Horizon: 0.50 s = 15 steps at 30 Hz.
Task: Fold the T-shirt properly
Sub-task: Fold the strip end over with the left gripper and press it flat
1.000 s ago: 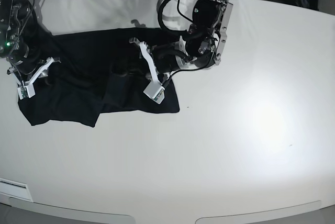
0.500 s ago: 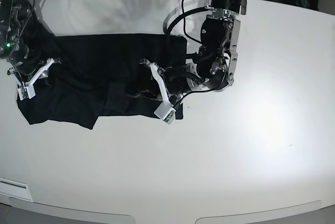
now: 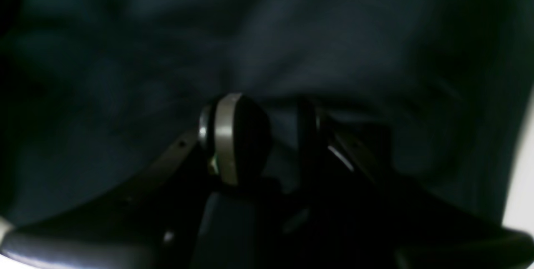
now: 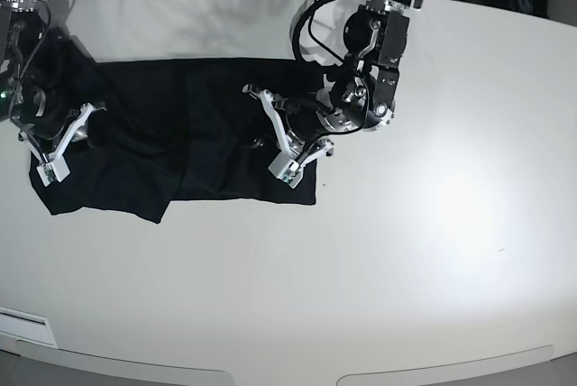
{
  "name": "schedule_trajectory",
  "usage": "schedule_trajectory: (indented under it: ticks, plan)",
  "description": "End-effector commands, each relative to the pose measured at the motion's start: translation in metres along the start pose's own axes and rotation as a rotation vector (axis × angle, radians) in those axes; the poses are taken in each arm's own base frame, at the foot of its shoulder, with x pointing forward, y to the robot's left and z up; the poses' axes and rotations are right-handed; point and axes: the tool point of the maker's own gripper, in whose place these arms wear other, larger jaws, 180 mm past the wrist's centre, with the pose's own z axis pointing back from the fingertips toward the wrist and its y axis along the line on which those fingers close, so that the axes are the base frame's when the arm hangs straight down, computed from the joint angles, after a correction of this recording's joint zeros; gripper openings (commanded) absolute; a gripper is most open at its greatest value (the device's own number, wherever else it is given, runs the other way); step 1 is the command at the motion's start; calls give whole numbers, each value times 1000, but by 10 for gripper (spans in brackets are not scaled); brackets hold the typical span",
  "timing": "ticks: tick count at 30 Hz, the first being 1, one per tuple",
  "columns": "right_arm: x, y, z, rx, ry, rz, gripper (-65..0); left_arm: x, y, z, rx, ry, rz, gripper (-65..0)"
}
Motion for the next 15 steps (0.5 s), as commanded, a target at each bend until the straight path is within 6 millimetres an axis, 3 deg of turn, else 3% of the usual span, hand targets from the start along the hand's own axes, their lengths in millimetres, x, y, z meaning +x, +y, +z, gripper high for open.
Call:
schedule_trajectory:
  ticks: [1,4,7,9,11,15]
  plan:
    - [39,-16,18,-48,-99,38,-427,-25,24,7,91,120,-28,-650]
    - [72,-44,46,-149,-169,6,-403,-36,44,19,131,156,-50,-650]
    - [80,-77,70,-245,-207,-85,-350,-48,60,30,161,190,-66,-650]
    - [67,-94,74,-276,-184,-150,-345,-53,65,35,164,204,-63,-650]
    - [46,-102,66,-243,-142,-224,-345,-54,66,37,160,204,-58,-650]
    - [4,-98,39,-75,-93,-373,-345,-55,65,37,150,208,-68,-650]
